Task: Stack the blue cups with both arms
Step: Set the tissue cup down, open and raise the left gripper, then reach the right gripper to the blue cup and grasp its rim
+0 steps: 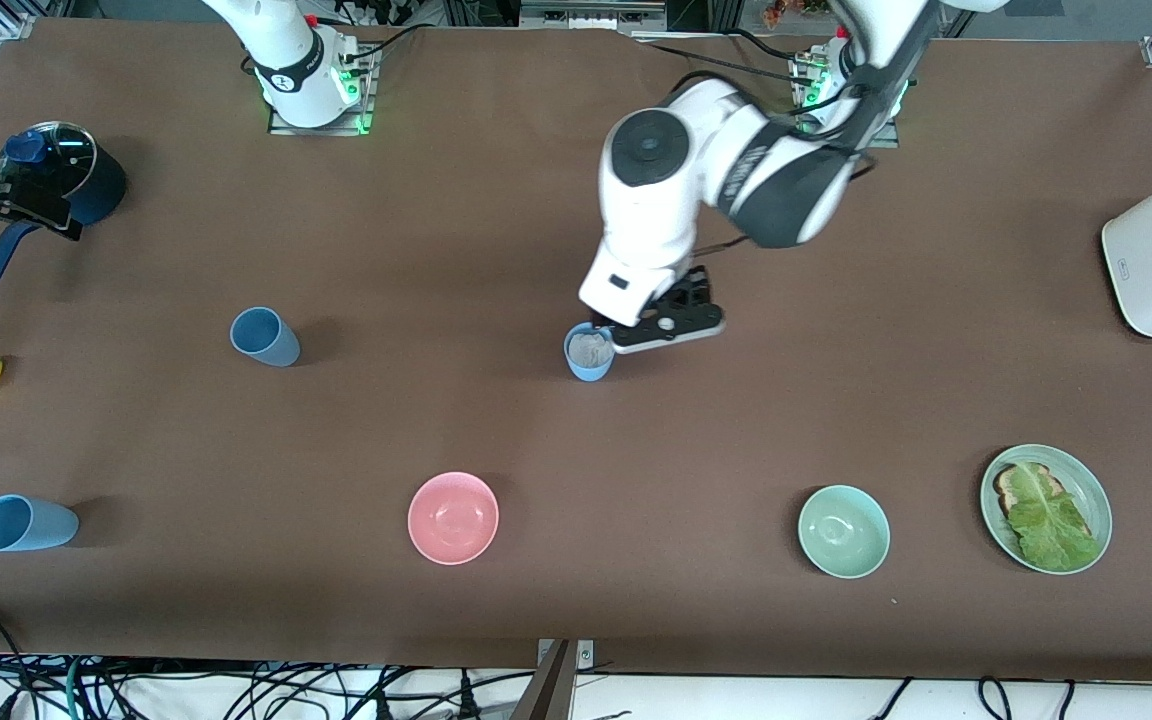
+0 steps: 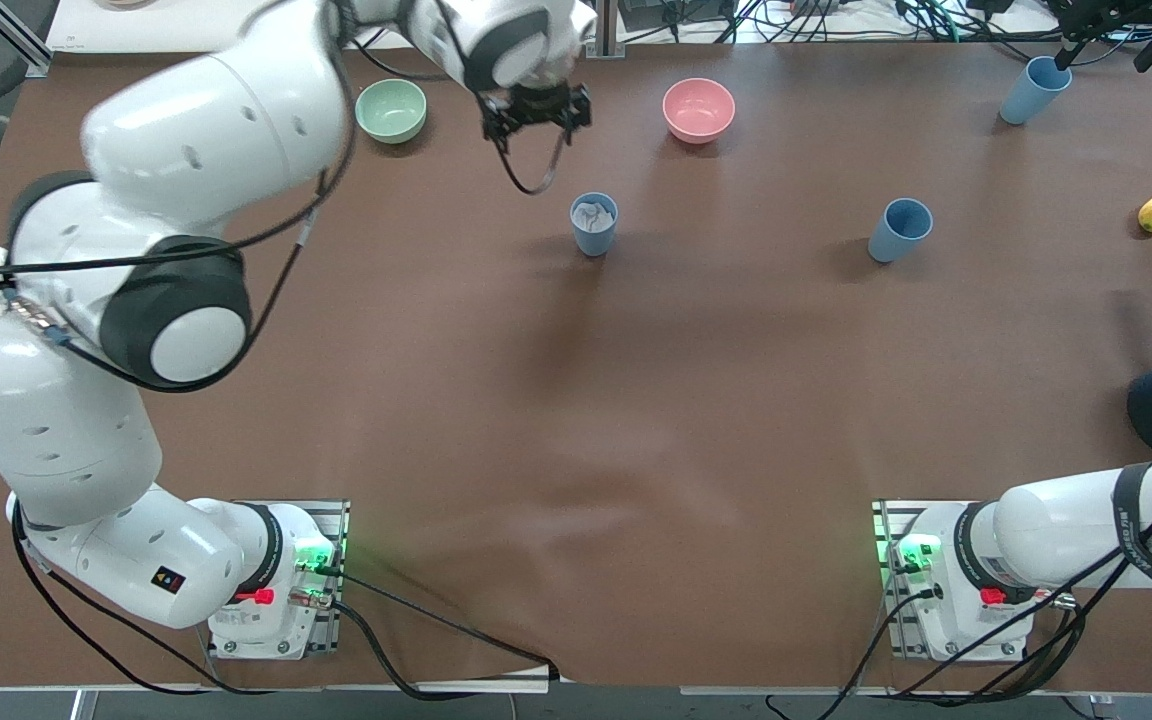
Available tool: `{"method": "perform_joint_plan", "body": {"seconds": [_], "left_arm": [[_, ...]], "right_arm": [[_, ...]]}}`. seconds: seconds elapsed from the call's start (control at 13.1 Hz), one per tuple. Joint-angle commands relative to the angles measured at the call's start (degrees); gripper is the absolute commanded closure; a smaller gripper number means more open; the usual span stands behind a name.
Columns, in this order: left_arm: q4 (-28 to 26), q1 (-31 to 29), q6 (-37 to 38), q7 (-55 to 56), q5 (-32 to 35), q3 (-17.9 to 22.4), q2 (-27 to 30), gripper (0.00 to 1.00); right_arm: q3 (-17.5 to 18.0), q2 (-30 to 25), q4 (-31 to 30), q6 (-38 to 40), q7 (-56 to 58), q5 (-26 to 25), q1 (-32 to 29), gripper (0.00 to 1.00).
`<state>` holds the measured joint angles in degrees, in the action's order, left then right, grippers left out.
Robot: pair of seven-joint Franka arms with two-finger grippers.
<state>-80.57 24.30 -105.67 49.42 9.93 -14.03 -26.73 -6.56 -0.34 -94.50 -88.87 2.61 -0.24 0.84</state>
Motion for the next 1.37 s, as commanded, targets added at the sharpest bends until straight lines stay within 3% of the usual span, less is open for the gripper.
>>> {"method": "perform_joint_plan", "body": {"seconds": [0.0, 0.53, 0.84, 1.3], "left_arm": [[-0.9, -6.8, 4.0, -13.2, -4.7, -0.1, 4.8, 0.0], [-1.1, -21.0, 9.2, -36.0, -6.8, 0.1, 9.3, 0.0], [-1.8, -26.3, 10.3, -37.5, -6.1, 0.3, 12.0, 0.0], [-1.9, -34.3, 10.7, -40.1, -6.1, 0.4, 12.4, 0.0]], "right_arm": [[0.2, -0.7, -0.2, 0.4, 0.6, 0.7, -0.3, 0.0], [0.4, 1.5, -0.4, -0.4, 0.0, -0.1, 0.7, 0.0], [0.2, 7.3, -1.1, -2.1, -0.1, -0.3, 0.5, 0.0], [0.0, 6.9, -11.8, -15.2, -0.3, -0.7, 0.5, 0.0]]}}
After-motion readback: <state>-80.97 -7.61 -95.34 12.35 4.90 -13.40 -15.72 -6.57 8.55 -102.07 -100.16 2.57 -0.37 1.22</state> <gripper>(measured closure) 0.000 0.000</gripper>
